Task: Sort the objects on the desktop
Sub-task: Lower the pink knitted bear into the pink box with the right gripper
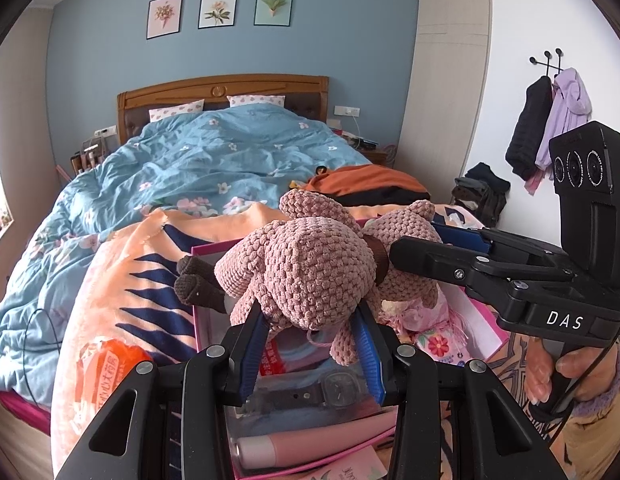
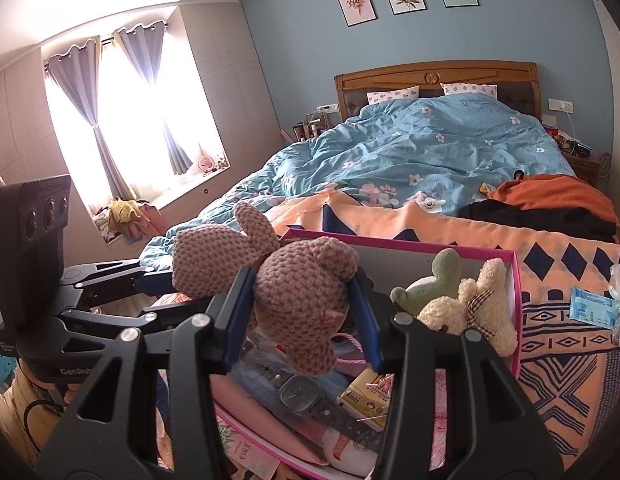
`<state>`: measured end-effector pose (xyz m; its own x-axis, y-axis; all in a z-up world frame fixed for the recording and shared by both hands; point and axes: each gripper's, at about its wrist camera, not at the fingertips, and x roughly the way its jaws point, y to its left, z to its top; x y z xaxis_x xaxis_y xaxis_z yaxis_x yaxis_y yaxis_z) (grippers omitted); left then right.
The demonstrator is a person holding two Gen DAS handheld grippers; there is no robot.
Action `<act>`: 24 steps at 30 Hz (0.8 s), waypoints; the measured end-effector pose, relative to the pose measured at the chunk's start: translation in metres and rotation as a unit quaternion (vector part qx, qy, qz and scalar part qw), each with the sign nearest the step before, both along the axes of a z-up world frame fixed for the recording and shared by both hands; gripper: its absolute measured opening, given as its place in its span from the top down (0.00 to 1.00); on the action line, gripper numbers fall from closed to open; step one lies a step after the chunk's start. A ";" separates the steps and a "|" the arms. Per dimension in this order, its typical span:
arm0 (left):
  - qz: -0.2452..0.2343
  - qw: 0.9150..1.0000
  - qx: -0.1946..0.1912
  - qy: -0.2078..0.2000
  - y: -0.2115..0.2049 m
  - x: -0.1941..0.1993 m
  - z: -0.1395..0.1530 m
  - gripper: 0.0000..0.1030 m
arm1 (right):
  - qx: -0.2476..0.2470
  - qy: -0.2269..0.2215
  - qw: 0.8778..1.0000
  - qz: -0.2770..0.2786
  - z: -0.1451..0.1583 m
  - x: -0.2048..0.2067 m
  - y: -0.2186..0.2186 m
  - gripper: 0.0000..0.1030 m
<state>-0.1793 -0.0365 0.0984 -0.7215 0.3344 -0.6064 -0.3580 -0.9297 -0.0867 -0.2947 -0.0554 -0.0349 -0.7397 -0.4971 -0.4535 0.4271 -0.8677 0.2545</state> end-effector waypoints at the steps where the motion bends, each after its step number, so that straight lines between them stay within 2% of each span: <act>1: 0.000 1.000 0.000 0.000 0.000 0.000 0.000 0.59 | 0.001 0.000 1.000 -0.001 0.000 -0.001 0.000 0.52; 24: 0.007 1.000 -0.005 -0.002 -0.004 -0.015 -0.002 0.59 | 0.004 -0.005 1.000 -0.003 0.000 -0.014 0.000 0.52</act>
<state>-0.1939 -0.0409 0.0960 -0.7241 0.3181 -0.6120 -0.3450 -0.9354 -0.0781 -0.3083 -0.0554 -0.0348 -0.7386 -0.4887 -0.4643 0.4192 -0.8724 0.2513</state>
